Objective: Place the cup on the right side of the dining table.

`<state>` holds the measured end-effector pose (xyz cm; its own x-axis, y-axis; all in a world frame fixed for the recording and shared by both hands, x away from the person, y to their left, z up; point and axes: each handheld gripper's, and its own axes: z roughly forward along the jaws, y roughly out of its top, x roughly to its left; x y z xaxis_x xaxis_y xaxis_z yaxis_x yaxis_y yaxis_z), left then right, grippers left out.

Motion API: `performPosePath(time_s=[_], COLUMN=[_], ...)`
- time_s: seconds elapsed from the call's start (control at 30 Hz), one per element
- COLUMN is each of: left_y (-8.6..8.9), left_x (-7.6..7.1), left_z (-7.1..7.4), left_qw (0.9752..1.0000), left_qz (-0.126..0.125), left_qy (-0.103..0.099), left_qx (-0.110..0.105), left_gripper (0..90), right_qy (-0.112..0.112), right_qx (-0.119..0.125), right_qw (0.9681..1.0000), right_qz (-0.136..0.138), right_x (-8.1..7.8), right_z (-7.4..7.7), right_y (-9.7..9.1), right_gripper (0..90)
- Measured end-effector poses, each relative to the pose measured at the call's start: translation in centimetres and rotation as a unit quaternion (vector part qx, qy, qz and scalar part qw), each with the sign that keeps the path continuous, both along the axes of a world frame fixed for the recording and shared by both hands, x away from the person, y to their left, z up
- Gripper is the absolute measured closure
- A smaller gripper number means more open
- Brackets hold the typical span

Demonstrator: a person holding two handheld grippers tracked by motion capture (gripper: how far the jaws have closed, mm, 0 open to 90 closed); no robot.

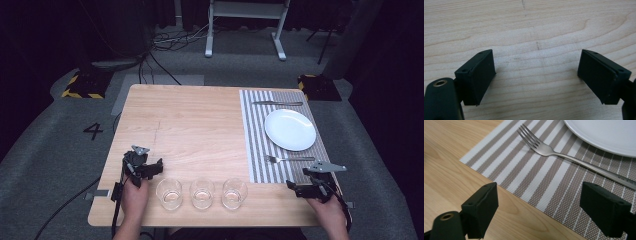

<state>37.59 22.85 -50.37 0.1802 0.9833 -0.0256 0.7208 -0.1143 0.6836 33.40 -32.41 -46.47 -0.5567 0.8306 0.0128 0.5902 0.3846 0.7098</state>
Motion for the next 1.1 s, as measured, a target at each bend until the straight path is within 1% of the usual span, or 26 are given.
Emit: performPosePath(time_s=[0.1, 0.2, 0.23, 0.47, 0.67, 0.7, 0.73, 0.9, 1.1], left_y=[0.0, 0.0, 0.0, -0.1, -0.1, -0.1, -0.1, -0.1, -0.1], left_x=[0.0, 0.0, 0.0, 0.0, 0.0, 0.0, 0.0, 0.0, 0.0], left_z=[0.0, 0.0, 0.0, 0.0, 0.0, 0.0, 0.0, 0.0, 0.0], left_qw=[1.0000, 1.0000, 1.0000, 1.0000, 1.0000, 1.0000, 1.0000, 1.0000, 1.0000], left_qz=[0.000, 0.000, 0.000, -0.003, -0.005, -0.005, -0.004, -0.005, -0.005], left_qy=[0.000, 0.000, 0.000, -0.001, -0.001, -0.001, -0.001, -0.001, -0.001], left_qx=[0.000, 0.000, 0.000, -0.001, 0.000, 0.000, 0.000, 0.000, -0.001], left_gripper=[14.7, 14.7, 14.7, 14.7, 14.7, 14.7, 14.7, 14.7, 14.6], right_qy=[0.002, 0.014, 0.014, 0.001, -0.005, -0.007, -0.007, -0.010, -0.019], right_qx=[0.004, 0.006, 0.006, 0.003, -0.002, -0.002, -0.002, -0.010, -0.008], right_qw=[1.0000, 0.9999, 0.9999, 0.9999, 0.9996, 0.9994, 0.9994, 0.9984, 0.9966], right_qz=[0.002, 0.002, 0.003, 0.014, 0.029, 0.034, 0.034, 0.055, 0.080], right_x=[-0.2, -0.2, -0.3, -0.7, -1.0, -1.0, -1.0, -1.3, -1.8], right_z=[0.9, 1.7, 1.9, 3.6, 4.6, 4.9, 4.9, 5.3, 6.0], right_y=[0.4, 0.8, 0.9, 1.7, 2.7, 3.2, 3.2, 4.8, 6.9], right_gripper=[15.7, 15.7, 15.7, 15.7, 15.7, 15.7, 15.7, 15.7, 15.7])
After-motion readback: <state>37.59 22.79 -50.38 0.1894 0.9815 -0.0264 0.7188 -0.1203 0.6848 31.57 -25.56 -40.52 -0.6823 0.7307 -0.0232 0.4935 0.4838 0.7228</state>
